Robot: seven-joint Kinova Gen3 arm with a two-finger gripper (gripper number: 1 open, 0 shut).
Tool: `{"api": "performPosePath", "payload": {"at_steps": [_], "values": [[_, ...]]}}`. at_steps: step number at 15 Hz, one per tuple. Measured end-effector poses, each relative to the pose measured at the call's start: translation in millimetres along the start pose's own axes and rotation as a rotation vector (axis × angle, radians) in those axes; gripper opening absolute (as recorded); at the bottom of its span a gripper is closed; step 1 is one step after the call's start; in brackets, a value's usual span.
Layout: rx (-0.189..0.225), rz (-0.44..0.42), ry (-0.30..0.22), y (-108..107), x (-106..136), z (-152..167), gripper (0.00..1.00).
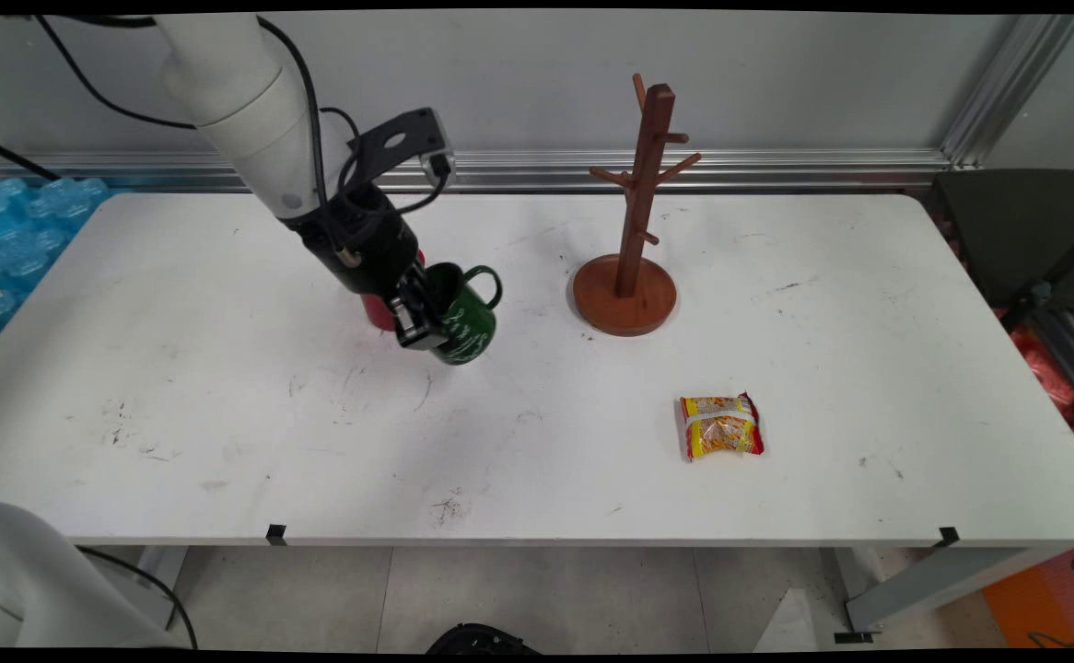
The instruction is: Place the picked object on the table
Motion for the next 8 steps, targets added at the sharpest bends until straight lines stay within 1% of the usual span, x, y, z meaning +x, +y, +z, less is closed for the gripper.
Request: {"api": "performPosePath", "payload": {"at_steps": [2,5,8], "values": [[0.013,0.023,-0.049,2,-2,5,0.0],[0.029,0.042,-0.101,2,-3,13,0.0],[0.046,0.058,-0.165,-1,-6,27,0.0]]}}
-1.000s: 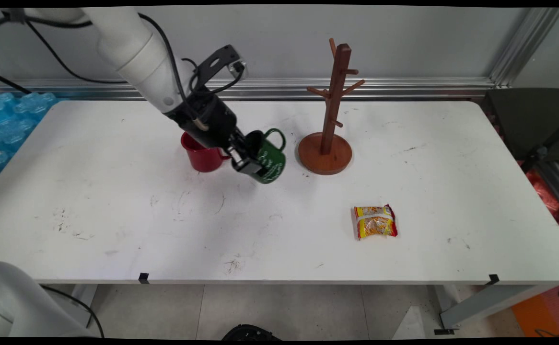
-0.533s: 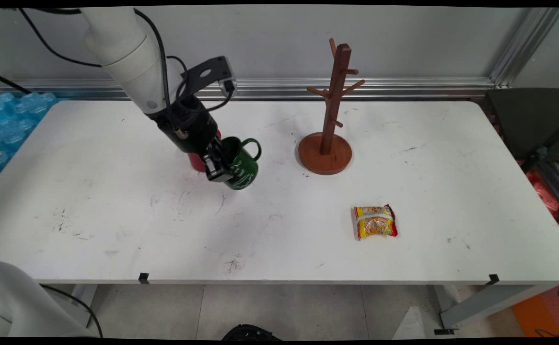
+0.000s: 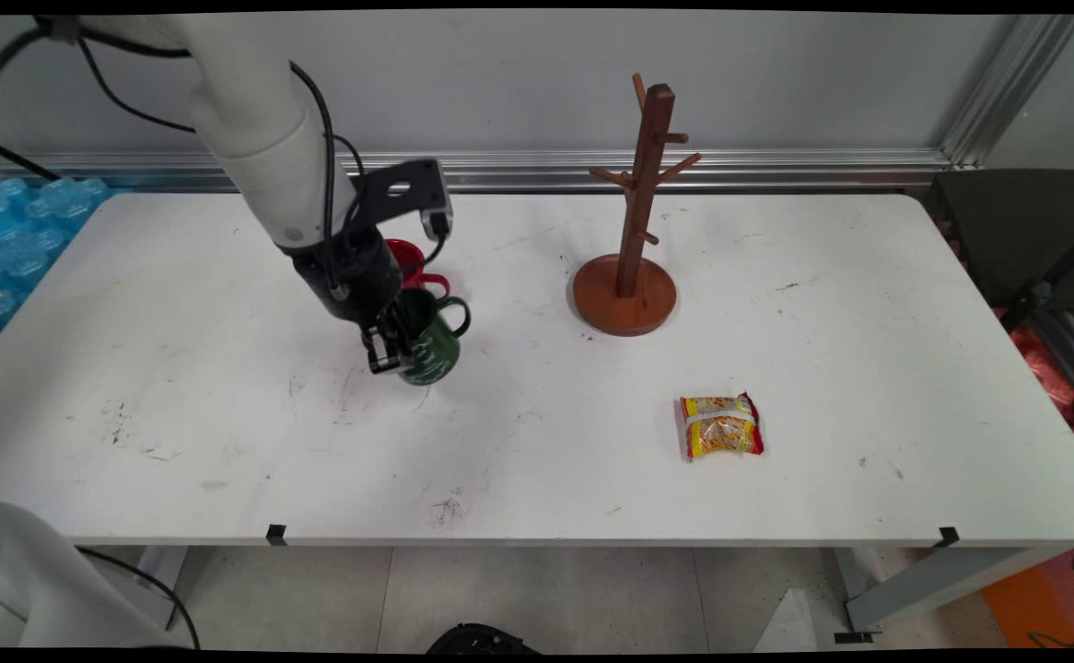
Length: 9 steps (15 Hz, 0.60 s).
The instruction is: Place the picked object on the table
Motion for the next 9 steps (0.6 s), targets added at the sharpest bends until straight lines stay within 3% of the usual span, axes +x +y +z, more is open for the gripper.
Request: {"api": "performPosePath", "payload": {"at_steps": [9], "values": [[0.039,0.022,-0.145,-9,-1,40,0.0]]}}
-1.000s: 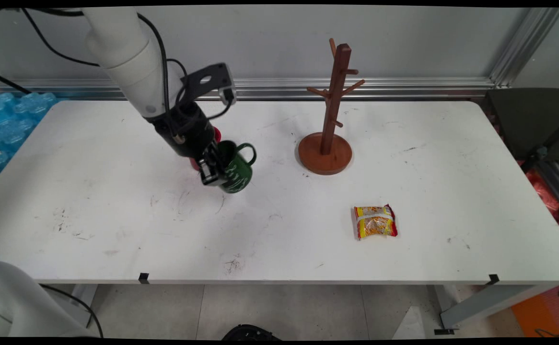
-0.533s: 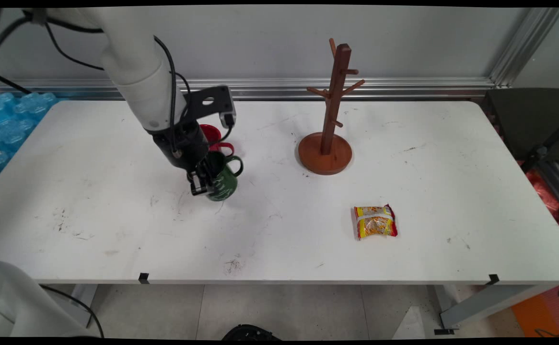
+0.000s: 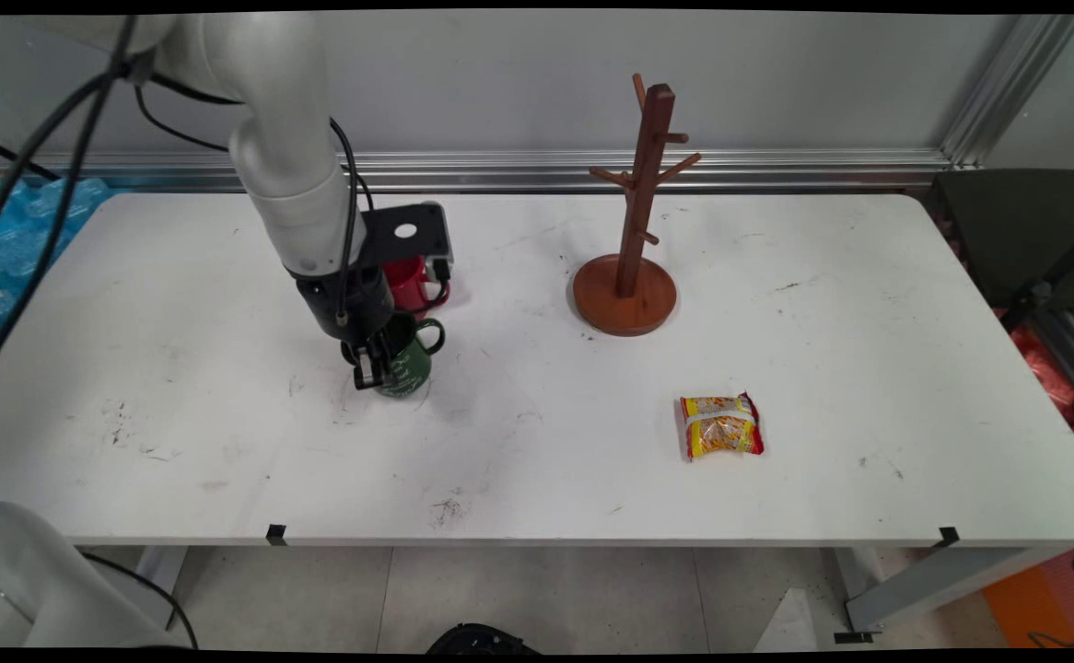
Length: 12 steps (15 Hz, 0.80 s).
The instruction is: Place the picked object on the table
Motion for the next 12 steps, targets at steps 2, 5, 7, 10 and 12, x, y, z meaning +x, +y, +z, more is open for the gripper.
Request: {"api": "performPosePath", "payload": {"at_steps": [2,5,7,10,12], "values": [[0.002,0.002,-0.023,1,3,6,0.0],[0.005,0.003,-0.054,2,6,13,0.0],[0.007,0.005,-0.071,2,8,17,0.0],[0.01,0.008,-0.089,2,8,22,1.0],[0.012,0.012,-0.088,2,8,23,1.0]]}}
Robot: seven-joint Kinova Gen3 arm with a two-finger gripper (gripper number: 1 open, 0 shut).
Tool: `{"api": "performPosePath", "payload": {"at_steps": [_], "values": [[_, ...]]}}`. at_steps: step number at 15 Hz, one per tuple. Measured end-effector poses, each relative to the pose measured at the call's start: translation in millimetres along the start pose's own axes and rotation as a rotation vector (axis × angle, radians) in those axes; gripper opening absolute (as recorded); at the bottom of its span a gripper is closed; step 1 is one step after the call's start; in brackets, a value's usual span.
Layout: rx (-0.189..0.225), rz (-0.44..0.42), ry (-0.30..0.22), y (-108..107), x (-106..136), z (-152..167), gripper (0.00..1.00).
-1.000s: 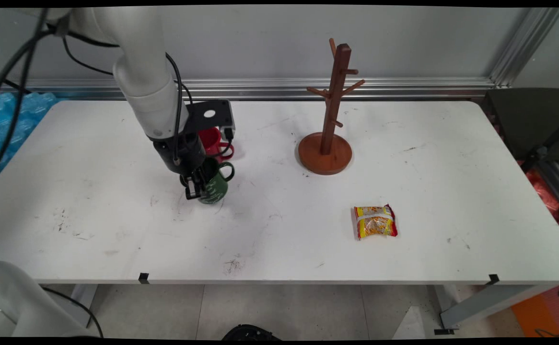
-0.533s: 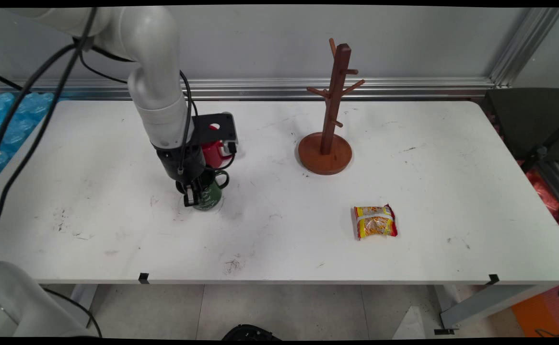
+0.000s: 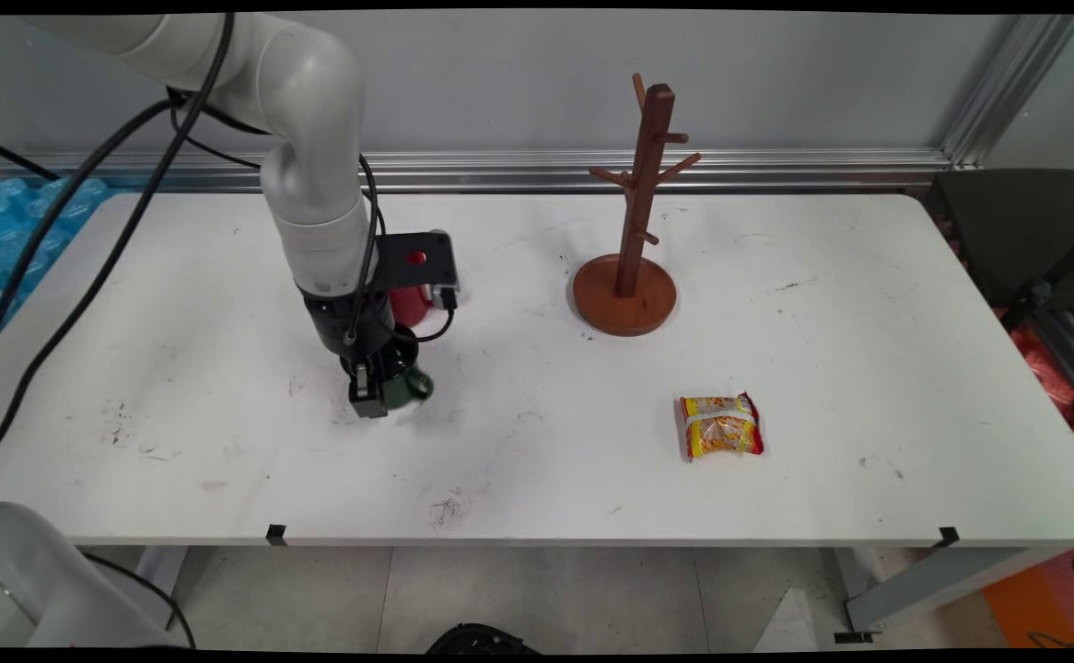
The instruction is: Place the picked object on the table
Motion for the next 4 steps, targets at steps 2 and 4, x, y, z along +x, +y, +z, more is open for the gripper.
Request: {"api": "performPosePath", "payload": {"at_steps": [2,4], "values": [[0.003,0.009,0.016,0.0,1.6,-1.3,1.0],[0.007,0.016,0.043,-0.7,0.8,-6.2,1.0]]}}
